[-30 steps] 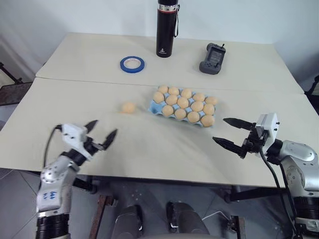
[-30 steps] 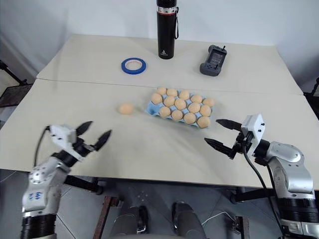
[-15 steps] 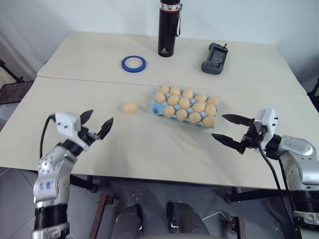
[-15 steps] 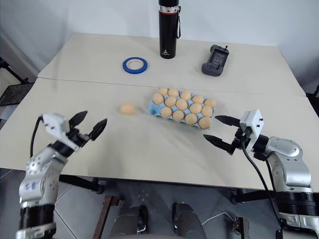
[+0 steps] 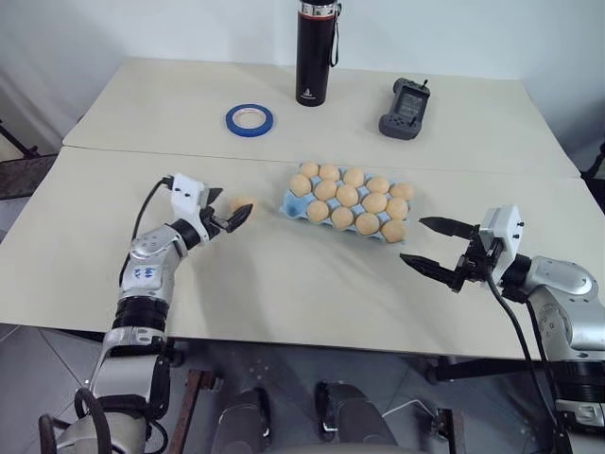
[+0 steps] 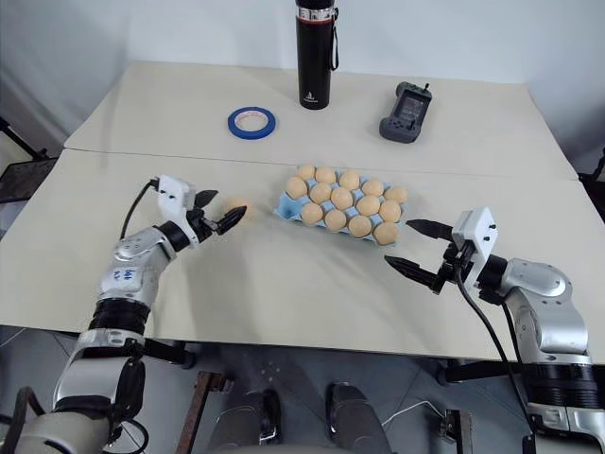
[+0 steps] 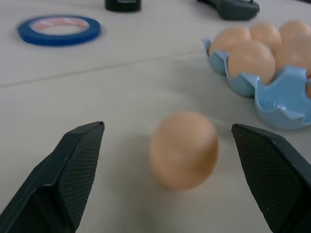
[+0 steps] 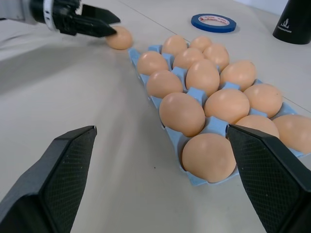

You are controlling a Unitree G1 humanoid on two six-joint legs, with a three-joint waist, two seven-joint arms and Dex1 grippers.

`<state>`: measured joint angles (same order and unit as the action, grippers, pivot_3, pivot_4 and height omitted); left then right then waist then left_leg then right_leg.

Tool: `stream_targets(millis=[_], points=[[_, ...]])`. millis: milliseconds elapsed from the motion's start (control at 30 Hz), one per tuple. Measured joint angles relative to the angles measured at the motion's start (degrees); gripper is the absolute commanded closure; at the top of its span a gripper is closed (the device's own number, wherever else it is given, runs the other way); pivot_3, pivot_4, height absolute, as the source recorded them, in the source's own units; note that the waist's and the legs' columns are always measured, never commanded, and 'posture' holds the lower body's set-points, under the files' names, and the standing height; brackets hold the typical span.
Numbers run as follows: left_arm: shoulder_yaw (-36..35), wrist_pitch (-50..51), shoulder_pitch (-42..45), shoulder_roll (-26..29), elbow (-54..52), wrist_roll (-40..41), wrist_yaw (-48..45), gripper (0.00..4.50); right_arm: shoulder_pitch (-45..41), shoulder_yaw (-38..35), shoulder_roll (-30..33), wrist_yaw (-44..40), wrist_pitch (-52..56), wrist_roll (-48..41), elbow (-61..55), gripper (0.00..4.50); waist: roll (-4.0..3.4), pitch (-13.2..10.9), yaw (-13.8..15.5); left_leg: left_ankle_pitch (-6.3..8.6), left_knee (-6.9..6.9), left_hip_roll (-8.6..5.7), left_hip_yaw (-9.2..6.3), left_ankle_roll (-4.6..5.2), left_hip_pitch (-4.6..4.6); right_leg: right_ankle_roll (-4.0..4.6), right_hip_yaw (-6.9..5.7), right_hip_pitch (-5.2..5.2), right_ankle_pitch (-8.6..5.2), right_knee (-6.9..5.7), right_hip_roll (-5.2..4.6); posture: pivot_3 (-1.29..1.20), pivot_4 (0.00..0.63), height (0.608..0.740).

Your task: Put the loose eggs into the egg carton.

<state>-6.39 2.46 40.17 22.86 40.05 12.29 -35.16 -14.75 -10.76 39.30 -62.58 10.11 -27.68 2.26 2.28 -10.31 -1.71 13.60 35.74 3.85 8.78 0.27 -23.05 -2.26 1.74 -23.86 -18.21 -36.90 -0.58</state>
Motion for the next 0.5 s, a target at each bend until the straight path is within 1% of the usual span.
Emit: stream_targets(millis=[133, 367, 467, 500], points=[[0.7, -3.1, 3.1, -0.6, 8.0, -1.4, -1.1, 0.03, 0.7, -0.4, 0.0, 0.0, 0.0, -0.4, -0.1, 0.0, 0.0, 0.0, 0.0, 0.0, 0.01, 0.0, 0.0, 0.0, -0.02, 0.0, 0.0, -0.05, 0.0, -0.07, 0.0, 0.0, 0.15, 0.74], [0.7, -8.3, 8.7, -1.6, 18.1, -3.4, -1.3, 0.03, 2.2, -1.1, -0.6, -0.3, -0.1, -2.6, -1.0, 0.0, 0.01, 0.0, 0.1, 0.01, 0.16, 0.0, 0.0, 0.01, -0.04, -0.01, -0.01, -0.05, 0.0, -0.15, 0.01, 0.0, 0.15, 0.74], [0.7, -10.1, 10.6, -1.8, 21.9, -4.4, -1.4, 0.61, 2.7, -1.7, -2.3, -0.3, -0.6, -4.1, -1.0, 0.0, 0.0, 0.0, 0.1, 0.01, 0.22, -0.01, 0.0, 0.02, -0.04, -0.01, -0.01, -0.05, 0.01, -0.23, 0.0, 0.0, 0.15, 0.74], [0.6, -10.6, 11.0, -1.8, 22.8, -4.5, -2.0, 0.89, 3.0, -1.7, -2.3, -0.3, -0.9, -4.1, -1.0, 0.0, 0.0, 0.0, 0.1, 0.01, 0.22, -0.01, 0.0, 0.02, -0.04, -0.01, -0.02, -0.05, 0.01, -0.24, 0.0, 0.0, 0.15, 0.74]])
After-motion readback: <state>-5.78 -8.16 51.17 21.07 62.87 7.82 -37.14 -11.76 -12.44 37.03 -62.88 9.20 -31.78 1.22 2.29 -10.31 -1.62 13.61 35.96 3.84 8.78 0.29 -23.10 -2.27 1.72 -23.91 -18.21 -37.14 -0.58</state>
